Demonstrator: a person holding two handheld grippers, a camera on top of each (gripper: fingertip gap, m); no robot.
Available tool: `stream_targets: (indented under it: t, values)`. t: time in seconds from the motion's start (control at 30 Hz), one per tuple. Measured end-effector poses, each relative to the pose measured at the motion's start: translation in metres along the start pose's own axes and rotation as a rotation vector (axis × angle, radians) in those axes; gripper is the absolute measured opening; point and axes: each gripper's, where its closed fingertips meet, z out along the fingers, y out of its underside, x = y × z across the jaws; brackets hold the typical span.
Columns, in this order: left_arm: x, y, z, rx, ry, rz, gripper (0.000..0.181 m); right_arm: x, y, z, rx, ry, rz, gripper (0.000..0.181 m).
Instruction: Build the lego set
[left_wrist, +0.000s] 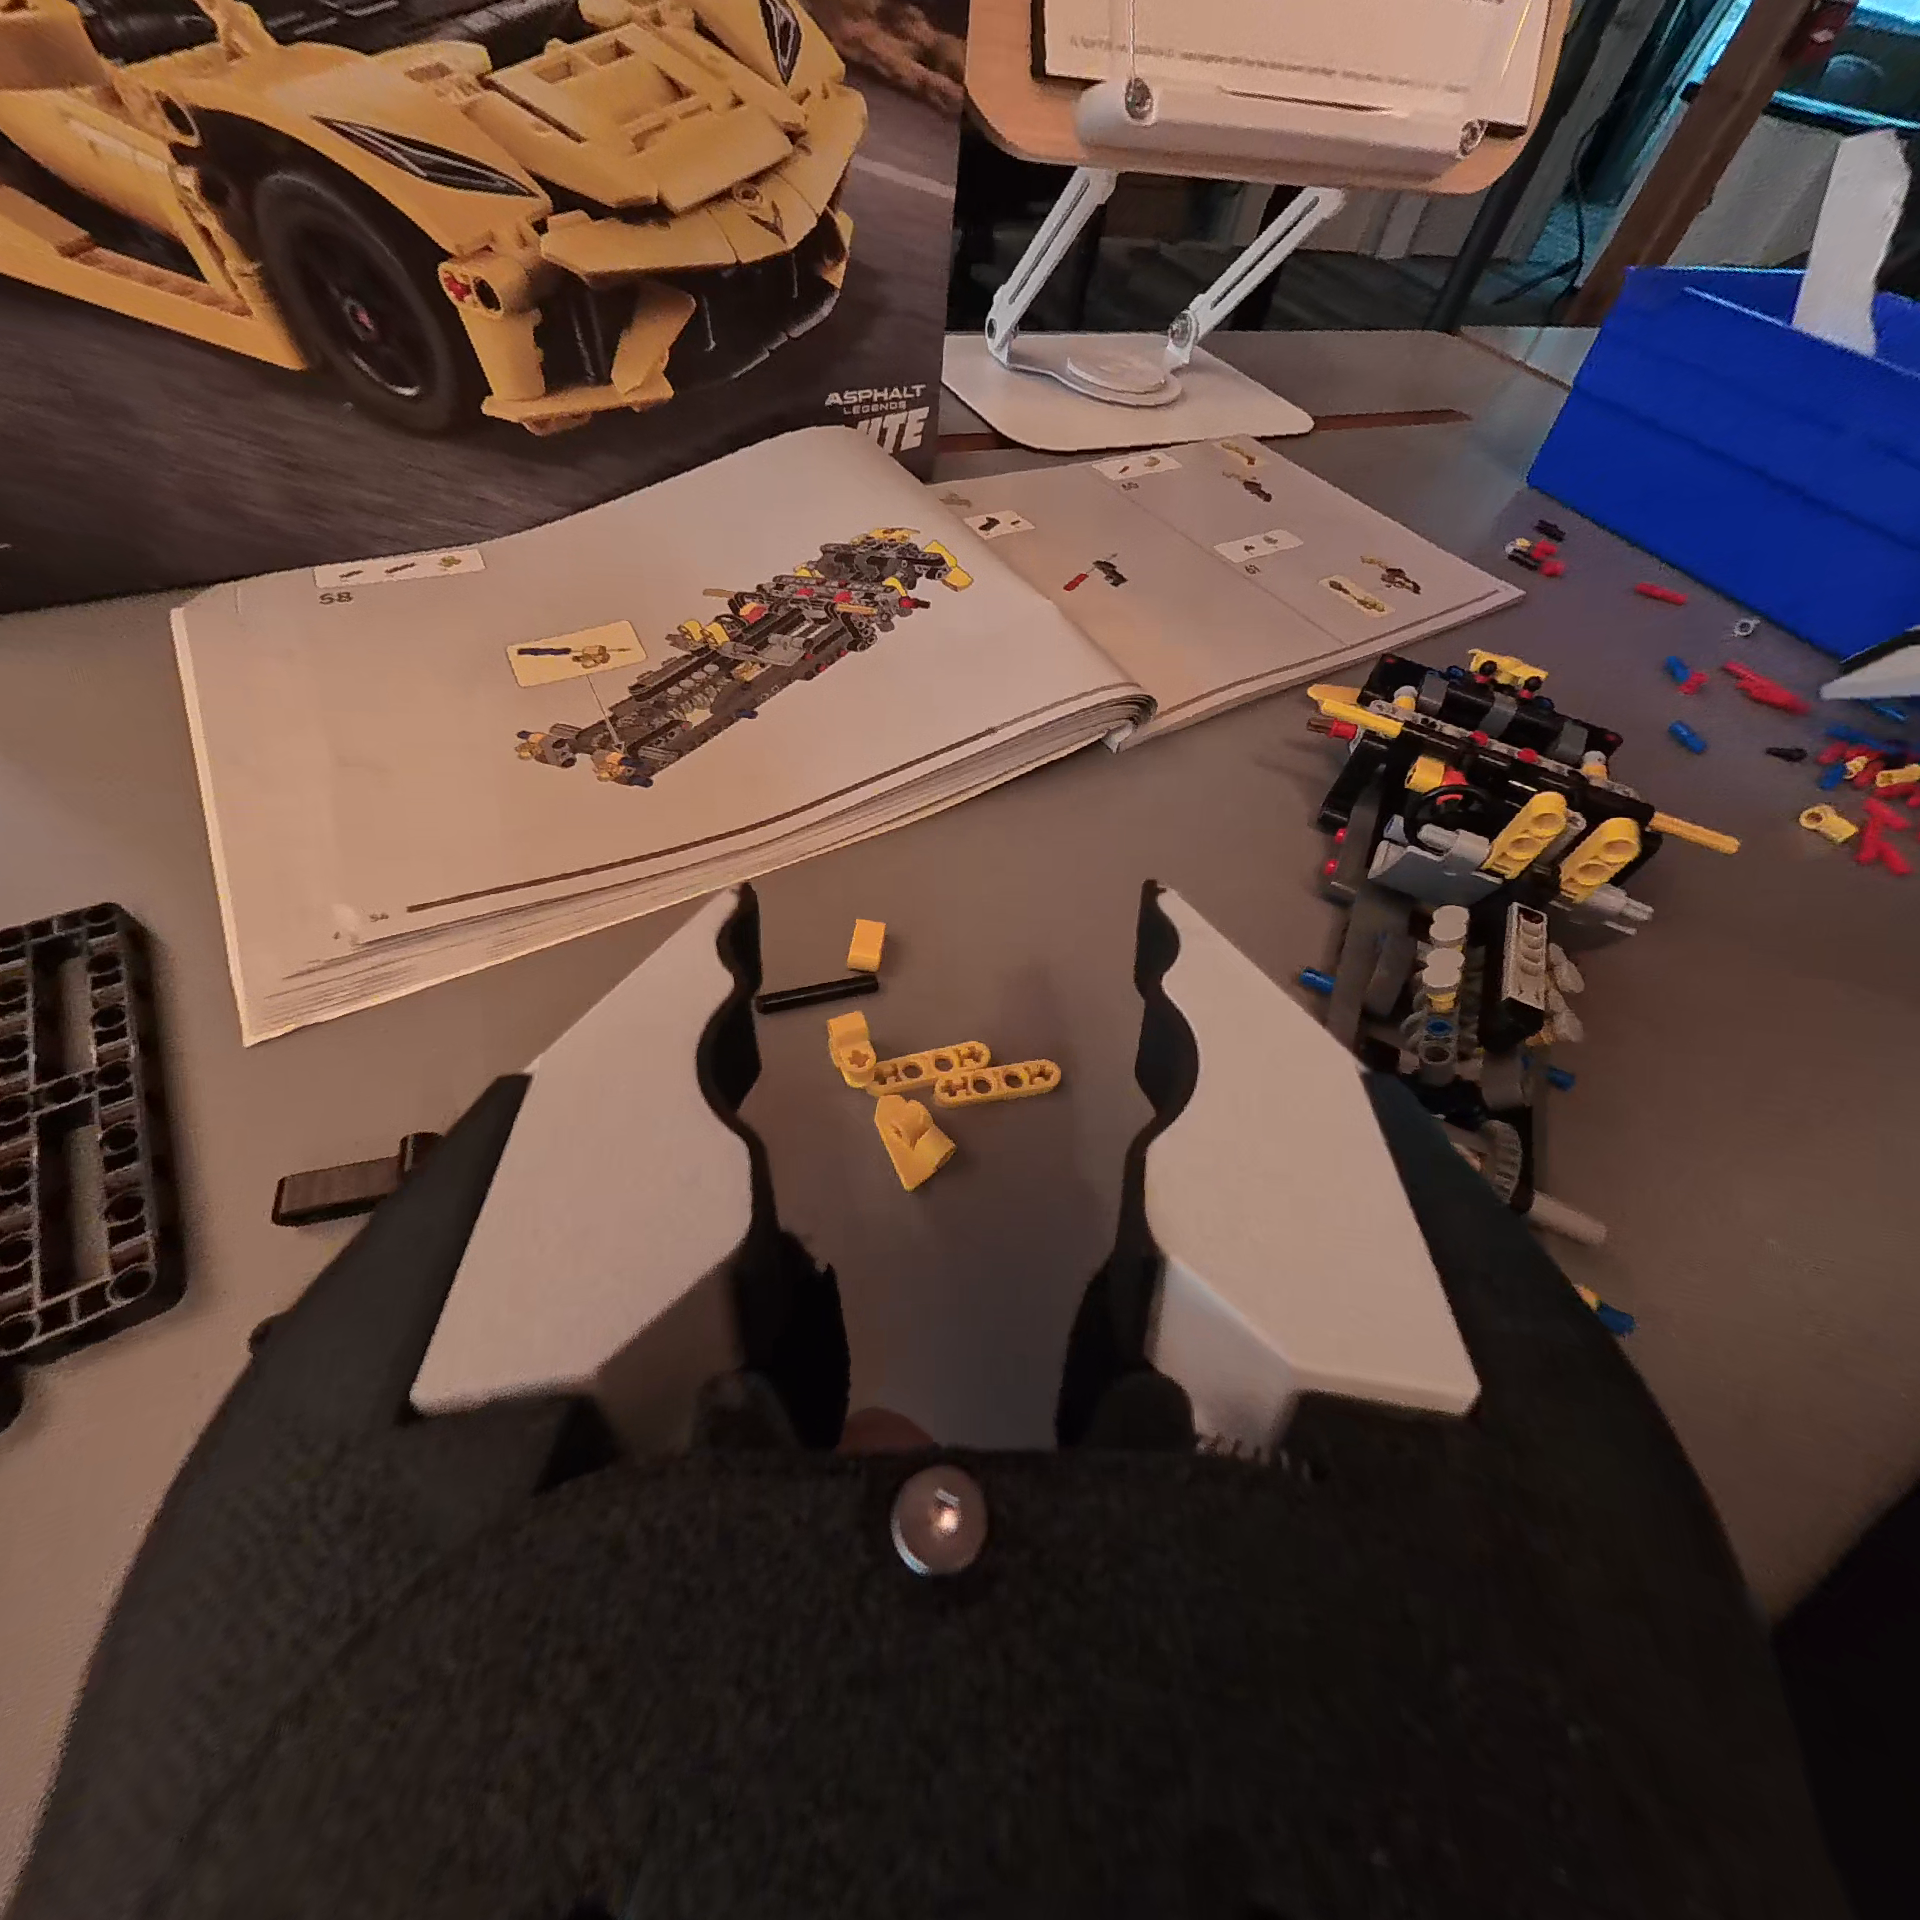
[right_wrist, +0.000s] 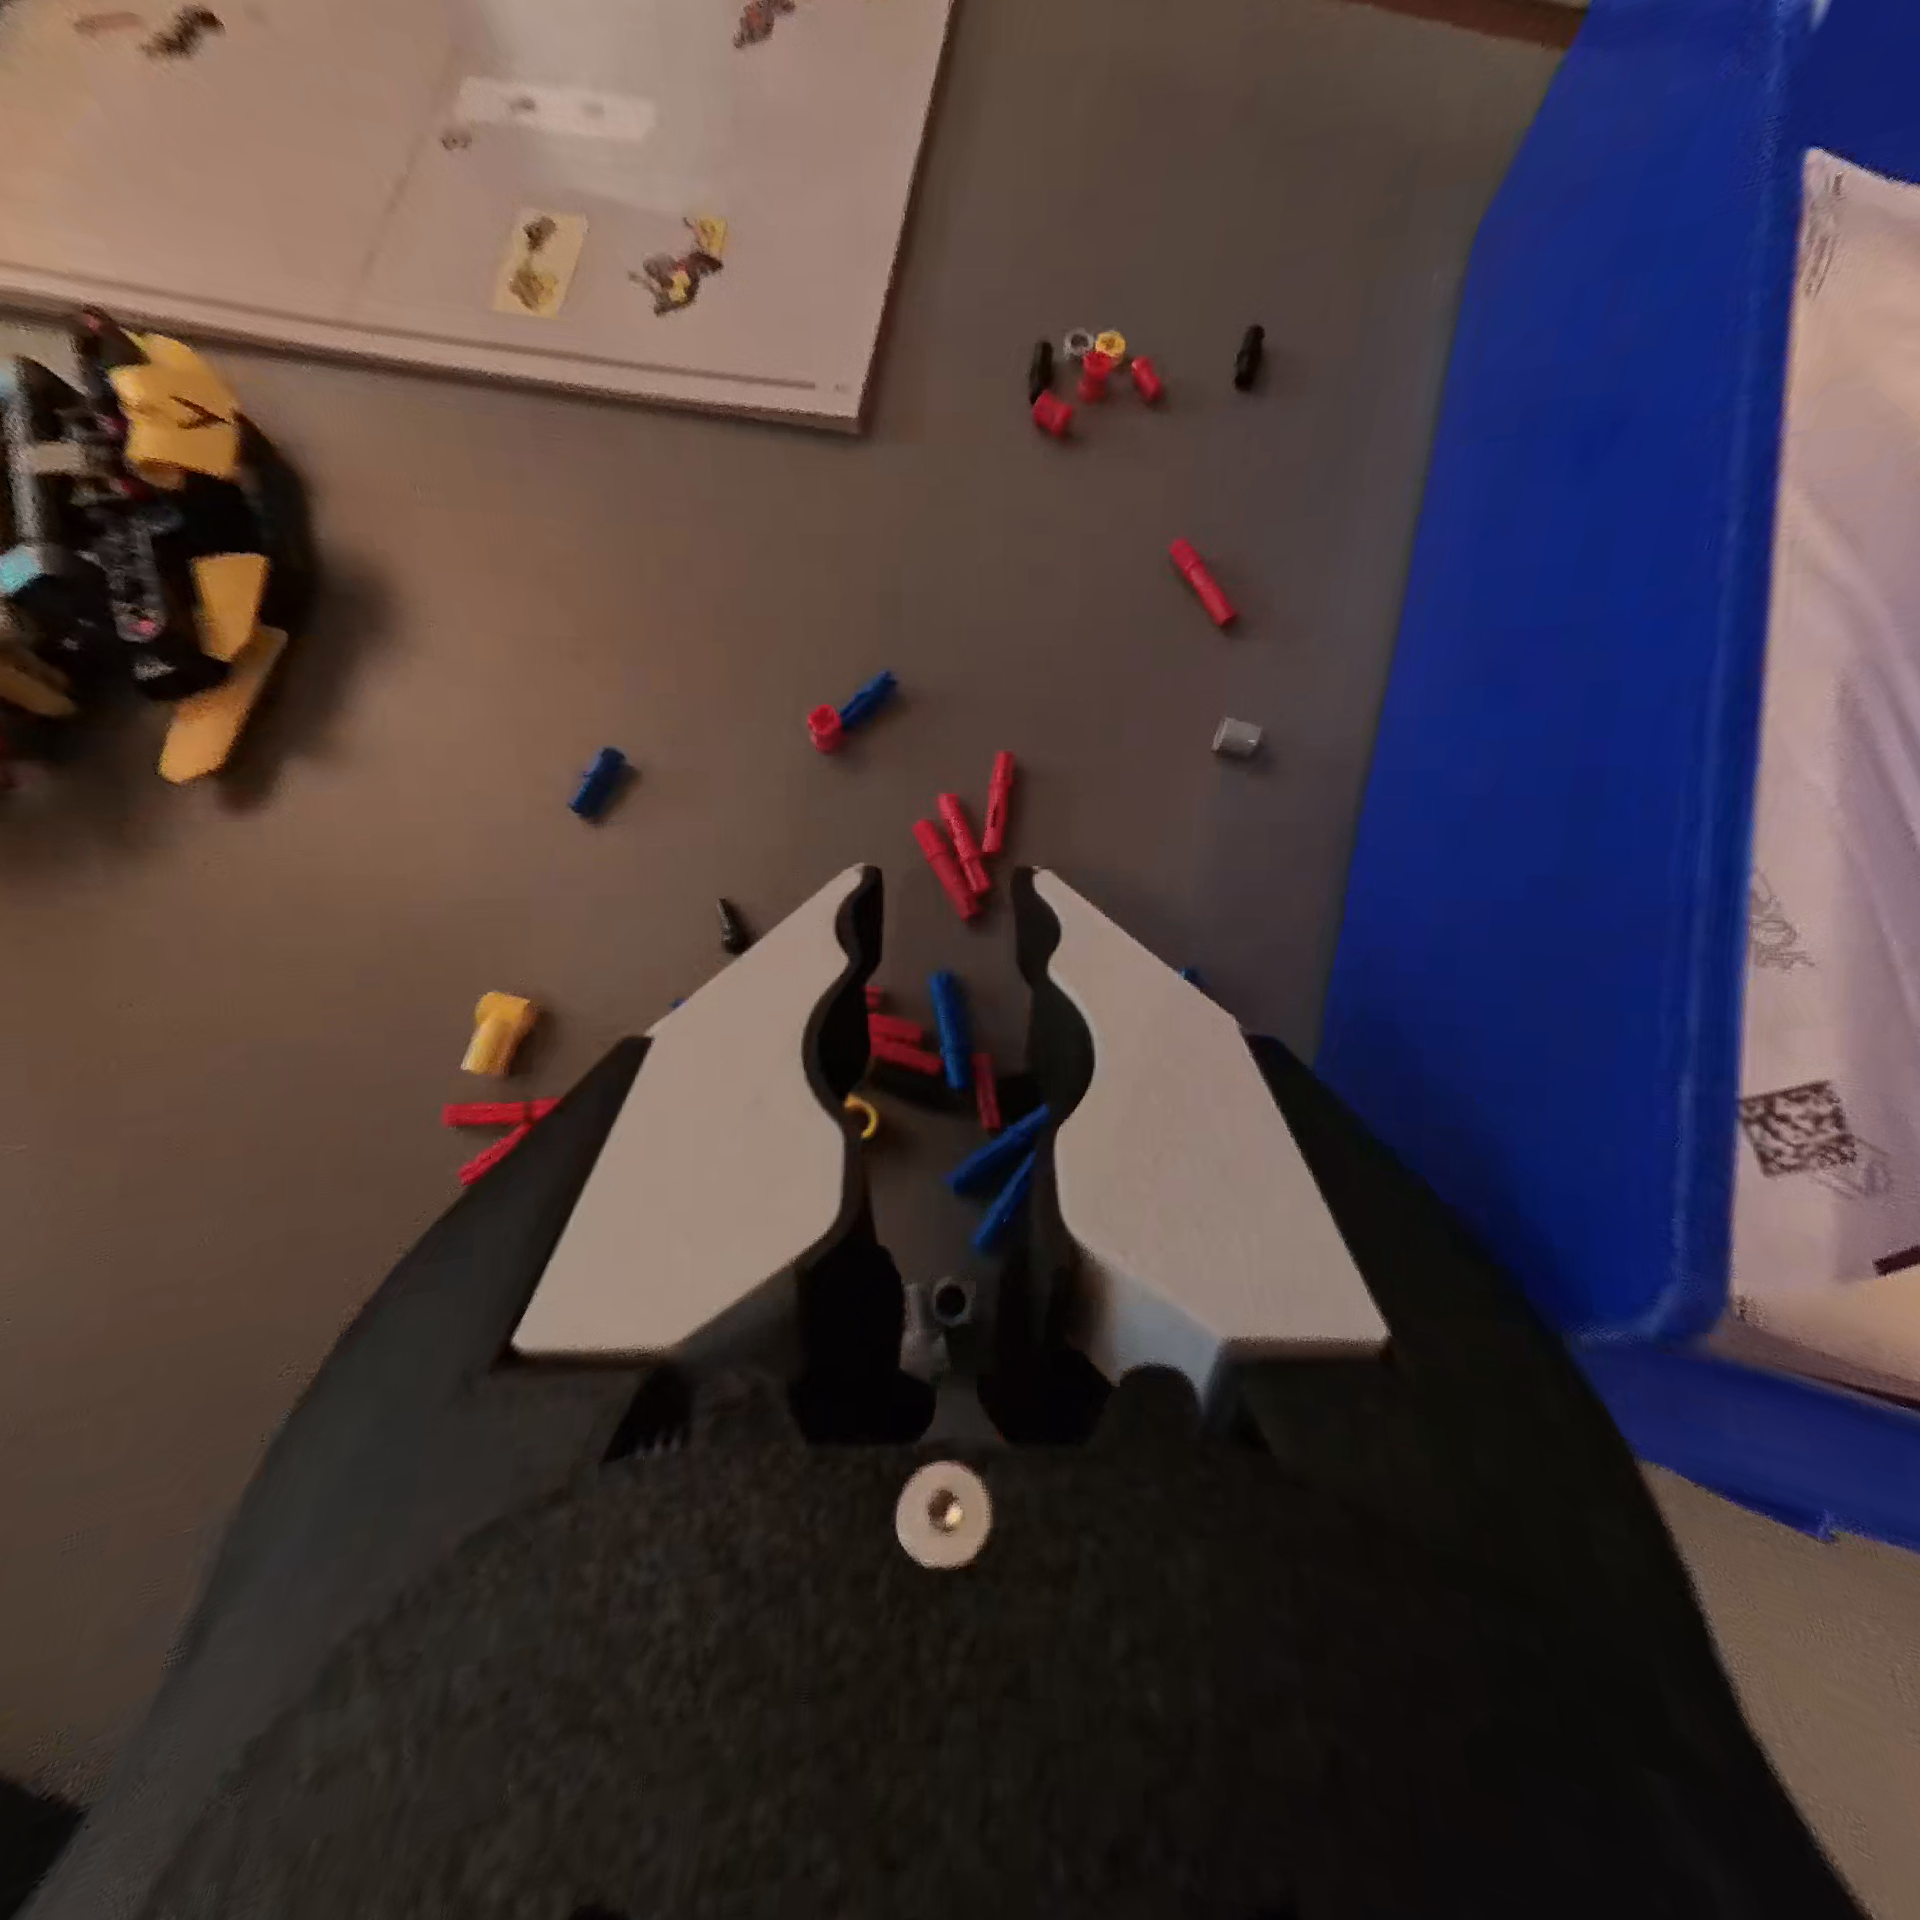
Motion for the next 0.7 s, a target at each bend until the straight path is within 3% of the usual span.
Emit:
stream_targets:
  t: [0.2,0.53,0.63,0.7]
  values:
    - [0.001,0.003,0.002,-0.015,0.004,0.01,0.069,-0.001,0.01,0.012,-0.079,0.04,-0.018,0.021]
    - [0.001,0.001,0.002,-0.003,0.032,-0.035,0.062,-0.006,0.012,0.012,-0.066,0.013,0.006,0.004]
    - [0.002,0.0,0.001,0.008,0.032,-0.028,0.062,-0.021,0.005,0.006,-0.049,-0.065,0.011,0.004]
    - [0.003,0.0,0.001,0.006,0.031,-0.02,0.062,-0.054,-0.016,-0.008,0.048,-0.197,-0.046,0.004]
